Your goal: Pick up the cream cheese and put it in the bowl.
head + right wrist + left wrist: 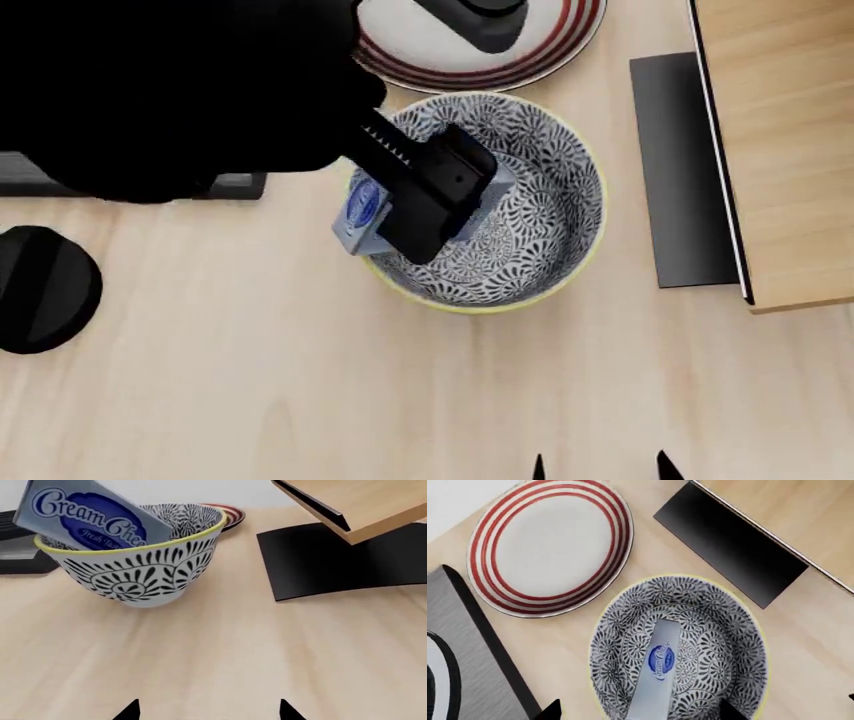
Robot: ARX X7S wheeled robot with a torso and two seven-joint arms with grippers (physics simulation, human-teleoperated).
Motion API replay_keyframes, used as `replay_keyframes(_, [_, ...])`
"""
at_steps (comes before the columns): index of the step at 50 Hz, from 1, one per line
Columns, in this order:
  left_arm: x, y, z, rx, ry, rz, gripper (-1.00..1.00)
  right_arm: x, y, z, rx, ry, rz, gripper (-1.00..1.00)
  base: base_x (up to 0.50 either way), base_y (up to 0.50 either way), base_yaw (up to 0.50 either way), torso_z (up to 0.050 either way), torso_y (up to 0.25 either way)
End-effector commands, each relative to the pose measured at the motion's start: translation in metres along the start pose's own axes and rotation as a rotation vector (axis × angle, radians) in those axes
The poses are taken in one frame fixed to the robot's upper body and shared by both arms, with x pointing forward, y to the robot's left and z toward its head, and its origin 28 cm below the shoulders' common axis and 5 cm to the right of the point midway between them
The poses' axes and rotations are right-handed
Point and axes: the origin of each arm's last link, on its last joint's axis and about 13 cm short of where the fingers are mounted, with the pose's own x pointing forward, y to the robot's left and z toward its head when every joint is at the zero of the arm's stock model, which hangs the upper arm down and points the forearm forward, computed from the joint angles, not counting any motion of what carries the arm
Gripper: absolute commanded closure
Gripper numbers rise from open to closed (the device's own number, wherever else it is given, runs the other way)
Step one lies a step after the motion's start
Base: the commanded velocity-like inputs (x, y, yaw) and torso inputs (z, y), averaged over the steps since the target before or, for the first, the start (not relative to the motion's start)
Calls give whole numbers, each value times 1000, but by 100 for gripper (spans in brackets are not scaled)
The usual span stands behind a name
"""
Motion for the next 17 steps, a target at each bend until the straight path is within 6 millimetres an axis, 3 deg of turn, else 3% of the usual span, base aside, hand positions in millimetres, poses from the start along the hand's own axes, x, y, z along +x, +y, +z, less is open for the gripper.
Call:
replay_keyframes(1, [-42, -1, 11, -3, -70, 15, -100, -5, 0, 1, 13, 10, -10, -100, 0, 0, 0, 0, 0])
replay_keyframes(9, [-57, -5, 12, 2, -88, 37, -100, -8, 2, 4, 13, 3, -3, -100, 0, 0, 0, 0, 0])
replay_keyframes(17, [-52, 1, 5, 7, -76, 71, -100, -9, 4, 3, 7, 4, 2, -100, 0, 0, 0, 0, 0])
